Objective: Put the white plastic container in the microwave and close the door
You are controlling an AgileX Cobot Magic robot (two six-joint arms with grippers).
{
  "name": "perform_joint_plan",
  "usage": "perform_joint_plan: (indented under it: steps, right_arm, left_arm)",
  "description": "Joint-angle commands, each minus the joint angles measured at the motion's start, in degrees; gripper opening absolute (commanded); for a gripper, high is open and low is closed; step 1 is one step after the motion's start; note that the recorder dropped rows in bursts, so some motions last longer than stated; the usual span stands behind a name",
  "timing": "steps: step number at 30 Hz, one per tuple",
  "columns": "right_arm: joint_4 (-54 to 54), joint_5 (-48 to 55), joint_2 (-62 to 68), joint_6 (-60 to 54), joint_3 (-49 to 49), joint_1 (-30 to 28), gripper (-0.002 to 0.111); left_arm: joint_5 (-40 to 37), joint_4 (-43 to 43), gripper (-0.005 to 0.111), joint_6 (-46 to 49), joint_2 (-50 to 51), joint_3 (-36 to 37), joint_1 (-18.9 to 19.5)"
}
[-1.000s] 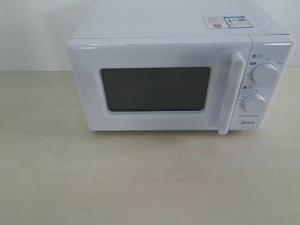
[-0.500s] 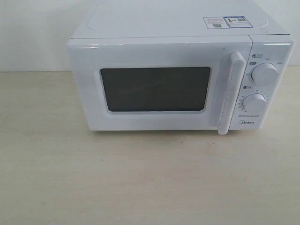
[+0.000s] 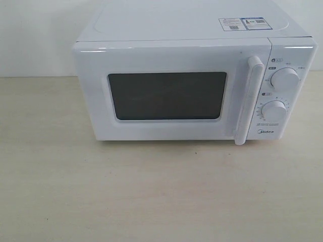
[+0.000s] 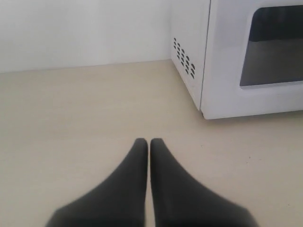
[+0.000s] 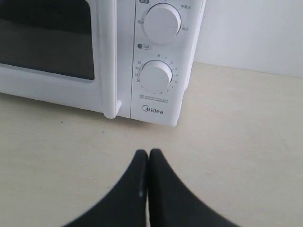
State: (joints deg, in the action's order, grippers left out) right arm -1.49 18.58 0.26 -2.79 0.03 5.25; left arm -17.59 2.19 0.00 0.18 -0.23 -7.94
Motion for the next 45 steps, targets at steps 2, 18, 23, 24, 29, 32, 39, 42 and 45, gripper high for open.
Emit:
perform_joint_plan:
  steps: [2,18,23,24,29,32,39,42,45]
  right_arm:
    - [-0.1,-0.7,-0.3,-0.1,0.0,-0.1,0.000]
    - [-0.1,-0.7,-0.3,-0.1,0.0,-0.1,0.000]
    - [-0.1,-0.7,-0.3,-0.1,0.0,-0.1,0.000]
    - [-0.1,-0.7,-0.3,-0.1,0.0,-0.1,0.000]
    - [-0.1,-0.7,-0.3,-0.1,0.0,-0.1,0.000]
    - [-0.1,-0.7,-0.3,-0.1,0.0,-0.1,0.000]
    - [-0.1,-0.7,-0.3,-0.1,0.0,-0.1,0.000]
    - [-0.1,-0.7,-0.3,-0.1,0.0,-0.1,0.000]
    - [-0.1,-0.7,-0.3,-0.1,0.0,-0.1,0.000]
  left_arm:
    - [-0.4,-0.3,0.004,-0.4,-0.2,0.2,5.7]
    - [-0.5,-0.9,0.004,-0.4,-0.2,0.2,10.0]
    - [-0.5,-4.3,0.004,-0.7,-0.2,0.2,9.9]
    - [-0.5,-4.3,0.004,-0.7,-0.2,0.2,9.9]
    - [-0.3,-3.8,0.004,0.5,-0.2,0.2,9.9]
    - [-0.3,-3.7,0.004,2.5,-0.2,0.2,9.9]
    - [-0.3,-3.7,0.004,2.6,-0.2,0.2,9.9]
    - [-0.3,-3.7,0.004,2.6,-0.2,0.2,9.9]
    - [-0.3,-3.7,0.004,2.6,-0.2,0.2,9.9]
